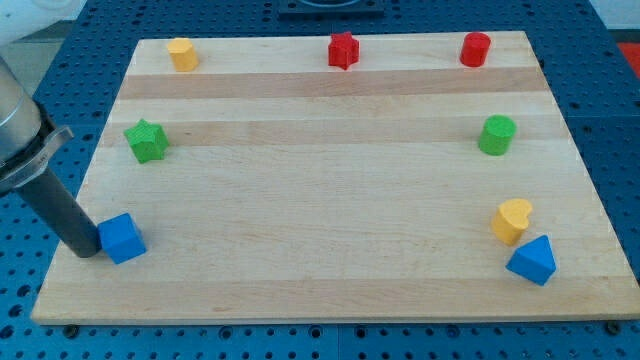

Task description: Move the blue cube to the top left of yellow heart

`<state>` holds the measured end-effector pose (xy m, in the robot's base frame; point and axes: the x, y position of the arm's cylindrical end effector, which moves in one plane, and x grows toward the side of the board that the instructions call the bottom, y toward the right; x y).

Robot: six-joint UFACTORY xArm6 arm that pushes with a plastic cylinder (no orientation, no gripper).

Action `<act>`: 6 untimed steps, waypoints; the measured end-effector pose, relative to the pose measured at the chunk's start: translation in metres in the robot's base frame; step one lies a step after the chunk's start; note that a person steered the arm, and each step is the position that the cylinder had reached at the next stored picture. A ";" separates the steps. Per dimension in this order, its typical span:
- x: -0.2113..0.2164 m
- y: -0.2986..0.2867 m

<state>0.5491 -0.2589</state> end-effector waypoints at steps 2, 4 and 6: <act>0.003 0.035; 0.003 0.089; -0.004 0.132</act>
<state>0.5454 -0.1269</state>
